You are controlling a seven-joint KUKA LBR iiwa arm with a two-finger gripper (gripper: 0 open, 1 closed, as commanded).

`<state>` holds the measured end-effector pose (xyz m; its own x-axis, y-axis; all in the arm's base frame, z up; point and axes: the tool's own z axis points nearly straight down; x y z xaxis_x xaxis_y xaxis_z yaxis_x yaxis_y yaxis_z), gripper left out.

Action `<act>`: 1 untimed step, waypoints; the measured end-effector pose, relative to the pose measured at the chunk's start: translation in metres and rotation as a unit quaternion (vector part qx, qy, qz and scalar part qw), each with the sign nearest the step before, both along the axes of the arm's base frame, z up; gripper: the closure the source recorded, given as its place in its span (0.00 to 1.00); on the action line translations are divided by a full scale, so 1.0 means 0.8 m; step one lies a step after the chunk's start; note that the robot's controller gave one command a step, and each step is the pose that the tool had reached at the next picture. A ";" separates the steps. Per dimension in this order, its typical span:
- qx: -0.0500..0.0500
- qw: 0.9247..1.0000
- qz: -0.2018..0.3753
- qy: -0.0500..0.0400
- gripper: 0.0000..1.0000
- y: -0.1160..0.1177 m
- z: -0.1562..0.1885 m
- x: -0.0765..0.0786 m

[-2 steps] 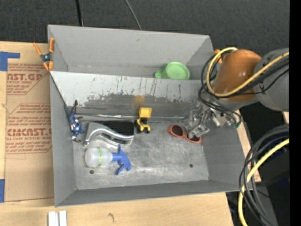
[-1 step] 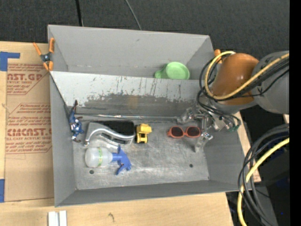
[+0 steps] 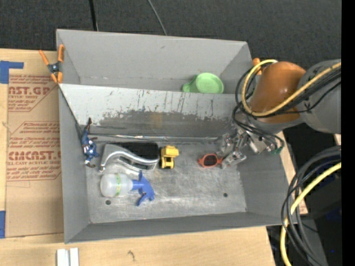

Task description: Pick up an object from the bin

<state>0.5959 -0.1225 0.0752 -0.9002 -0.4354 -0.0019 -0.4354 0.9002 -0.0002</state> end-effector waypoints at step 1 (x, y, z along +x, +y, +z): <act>0.000 1.000 0.000 0.000 1.00 0.000 0.000 0.000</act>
Offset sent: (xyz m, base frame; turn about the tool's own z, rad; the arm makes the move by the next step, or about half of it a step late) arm -0.0165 0.0130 0.1354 -0.0249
